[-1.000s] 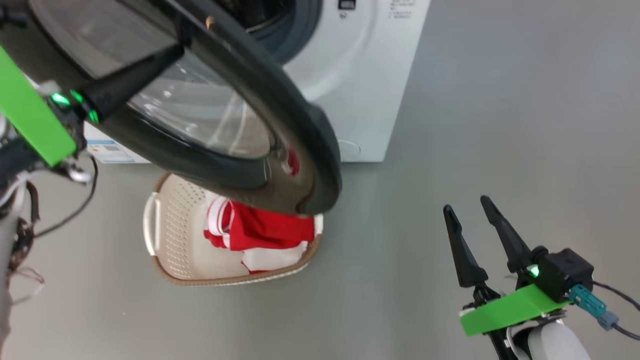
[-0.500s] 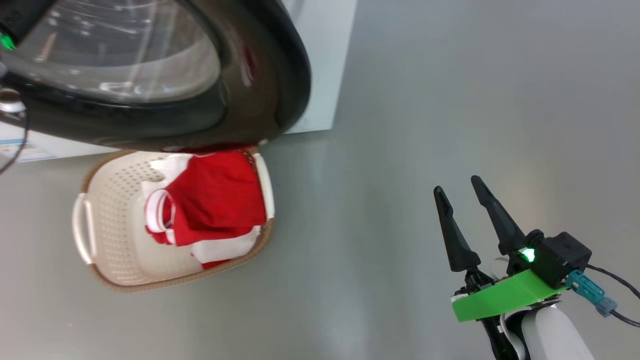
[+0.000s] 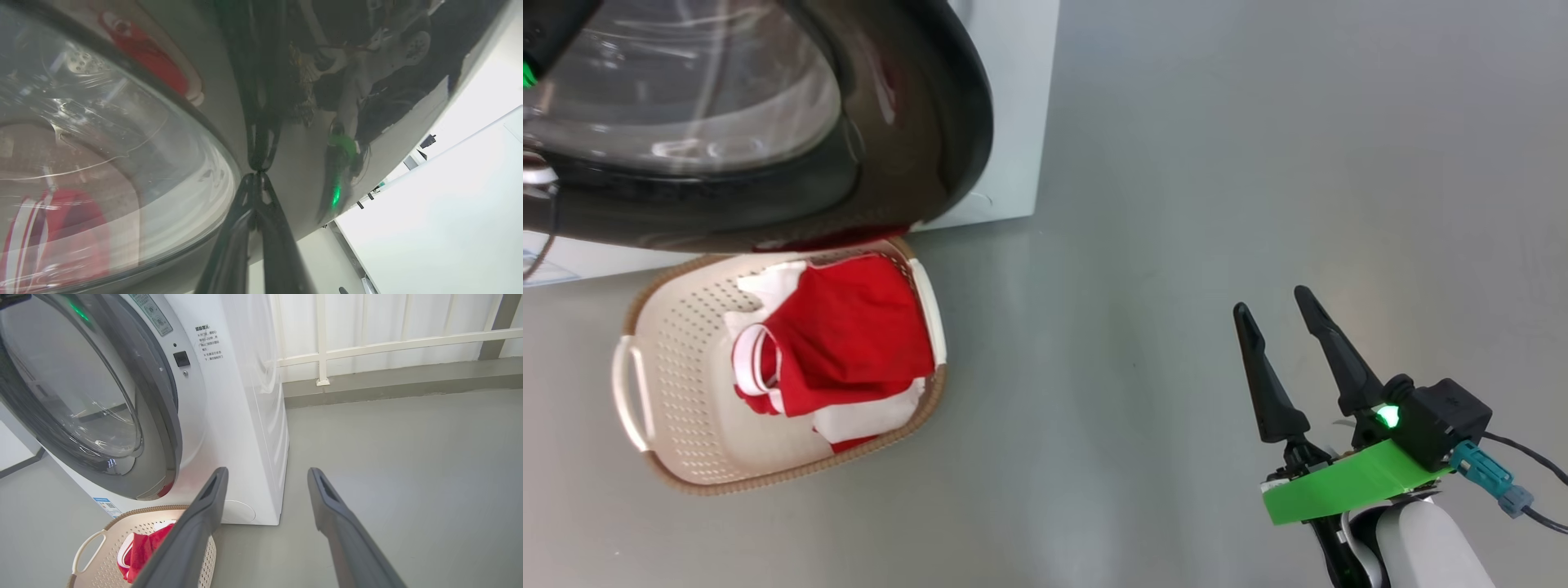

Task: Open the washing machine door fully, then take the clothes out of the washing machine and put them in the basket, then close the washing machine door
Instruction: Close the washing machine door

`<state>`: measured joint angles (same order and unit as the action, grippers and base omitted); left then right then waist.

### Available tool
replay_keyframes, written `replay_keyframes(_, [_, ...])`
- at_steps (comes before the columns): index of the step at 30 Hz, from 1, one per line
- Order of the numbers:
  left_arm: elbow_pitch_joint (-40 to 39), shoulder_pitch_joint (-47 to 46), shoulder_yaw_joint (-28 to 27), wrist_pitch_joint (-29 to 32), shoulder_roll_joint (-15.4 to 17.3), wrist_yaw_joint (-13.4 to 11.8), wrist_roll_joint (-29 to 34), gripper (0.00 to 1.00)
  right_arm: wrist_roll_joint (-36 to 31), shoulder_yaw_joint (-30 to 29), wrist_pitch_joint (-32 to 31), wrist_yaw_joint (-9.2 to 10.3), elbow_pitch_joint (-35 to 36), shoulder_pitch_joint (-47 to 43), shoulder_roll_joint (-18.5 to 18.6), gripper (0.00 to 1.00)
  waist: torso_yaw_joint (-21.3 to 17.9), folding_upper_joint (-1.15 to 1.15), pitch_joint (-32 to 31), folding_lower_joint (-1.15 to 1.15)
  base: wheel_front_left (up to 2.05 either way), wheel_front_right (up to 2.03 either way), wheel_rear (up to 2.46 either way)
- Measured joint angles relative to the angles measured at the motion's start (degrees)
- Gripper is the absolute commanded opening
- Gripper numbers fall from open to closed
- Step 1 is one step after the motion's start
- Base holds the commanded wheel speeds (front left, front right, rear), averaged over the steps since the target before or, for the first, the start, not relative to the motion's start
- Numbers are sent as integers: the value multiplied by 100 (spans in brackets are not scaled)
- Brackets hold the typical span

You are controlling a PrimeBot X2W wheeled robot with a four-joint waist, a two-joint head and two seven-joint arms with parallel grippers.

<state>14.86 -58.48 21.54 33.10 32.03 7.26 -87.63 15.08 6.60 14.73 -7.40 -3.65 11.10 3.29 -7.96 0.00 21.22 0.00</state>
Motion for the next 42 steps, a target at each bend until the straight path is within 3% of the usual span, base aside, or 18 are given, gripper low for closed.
replay_keyframes(3, [-109,193,-2,-74,21,0,-112,1,-3,-7,0,0,-29,-4,0,100,79,0,-86,0,0,0,0])
replay_keyframes(5, [-140,271,-8,-124,19,0,-141,20,-5,-9,0,0,-41,-7,0,100,109,0,-117,0,0,0,0])
replay_keyframes(8, [-250,554,-21,-220,24,1,-183,37,-40,-19,0,0,-82,-35,-1,100,207,0,-217,0,0,0,0])
replay_keyframes(13, [-332,985,-63,-425,15,1,-193,52,-92,-77,0,0,-124,-59,-1,100,397,0,-386,0,0,0,0])
replay_keyframes(15, [-368,1157,-65,-493,14,1,-193,84,-109,-124,0,0,-146,-84,-1,100,480,0,-453,0,0,0,0])
replay_keyframes(16, [-385,1252,-64,-539,13,1,-191,95,-132,-147,0,0,-162,-101,-1,100,518,0,-488,0,0,0,0])
replay_keyframes(17, [-401,1351,-59,-602,10,1,-177,100,-138,-162,0,0,-165,-137,1,100,557,0,-523,0,0,0,0])
replay_keyframes(30, [-573,2843,203,-1868,-33,1,134,100,-197,-288,0,0,-271,-593,9,100,970,0,-1040,0,0,0,0])
replay_keyframes(42, [-505,4071,327,-2795,-20,4,-21,100,-179,-371,0,0,-264,-861,62,100,1122,0,-1398,0,0,0,0])
